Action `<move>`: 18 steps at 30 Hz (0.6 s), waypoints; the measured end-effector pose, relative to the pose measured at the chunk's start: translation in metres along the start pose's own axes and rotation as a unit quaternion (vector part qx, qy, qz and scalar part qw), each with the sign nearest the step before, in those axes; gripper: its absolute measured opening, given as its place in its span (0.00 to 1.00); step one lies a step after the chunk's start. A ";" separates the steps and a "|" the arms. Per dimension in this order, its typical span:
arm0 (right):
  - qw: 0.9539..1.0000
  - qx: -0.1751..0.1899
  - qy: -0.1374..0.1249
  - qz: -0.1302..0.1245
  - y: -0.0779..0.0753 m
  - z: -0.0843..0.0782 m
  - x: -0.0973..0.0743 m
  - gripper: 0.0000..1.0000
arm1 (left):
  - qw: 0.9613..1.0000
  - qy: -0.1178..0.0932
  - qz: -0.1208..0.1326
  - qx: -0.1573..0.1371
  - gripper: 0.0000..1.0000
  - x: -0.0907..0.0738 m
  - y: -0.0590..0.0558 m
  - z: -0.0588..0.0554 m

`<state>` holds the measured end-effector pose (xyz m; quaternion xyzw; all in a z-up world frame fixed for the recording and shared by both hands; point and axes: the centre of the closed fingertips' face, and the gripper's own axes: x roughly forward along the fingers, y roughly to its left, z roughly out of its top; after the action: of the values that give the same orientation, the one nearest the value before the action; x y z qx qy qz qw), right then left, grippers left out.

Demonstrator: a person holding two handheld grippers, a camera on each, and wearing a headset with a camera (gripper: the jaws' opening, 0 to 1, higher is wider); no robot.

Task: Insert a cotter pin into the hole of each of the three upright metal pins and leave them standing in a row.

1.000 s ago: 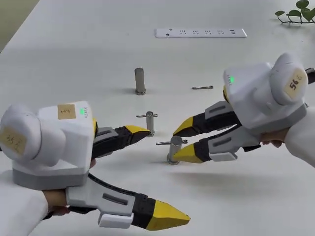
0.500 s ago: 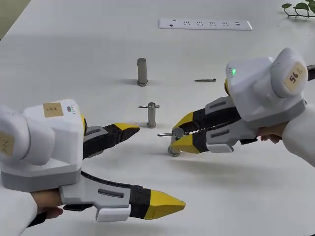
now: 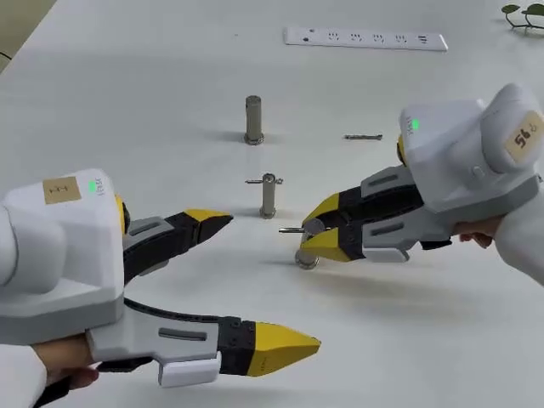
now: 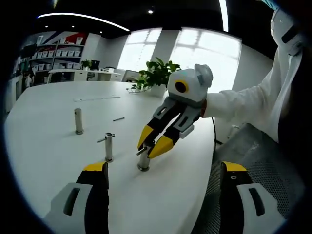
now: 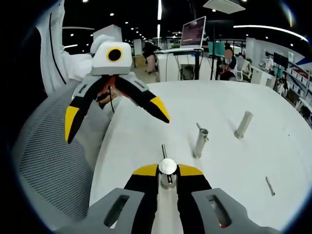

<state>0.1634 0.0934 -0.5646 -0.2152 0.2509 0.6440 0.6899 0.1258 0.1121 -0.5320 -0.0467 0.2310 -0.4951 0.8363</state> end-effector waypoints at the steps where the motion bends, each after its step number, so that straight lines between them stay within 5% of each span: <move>1: 1.000 0.000 0.001 0.000 -0.003 -0.001 -0.001 0.08 | 1.000 -0.001 0.002 -0.005 0.94 0.000 0.001 0.000; 9: 1.000 0.008 -0.002 -0.027 -0.031 -0.005 -0.016 0.08 | 0.999 -0.023 0.005 -0.029 0.94 -0.005 0.003 0.008; 18: 0.999 0.011 0.001 -0.049 -0.057 -0.016 -0.034 0.08 | 0.999 -0.019 0.015 -0.039 0.94 -0.007 0.009 0.004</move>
<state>0.2172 0.0526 -0.5573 -0.2205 0.2478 0.6066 0.7225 0.1313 0.1222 -0.5290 -0.0849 0.2349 -0.4723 0.8453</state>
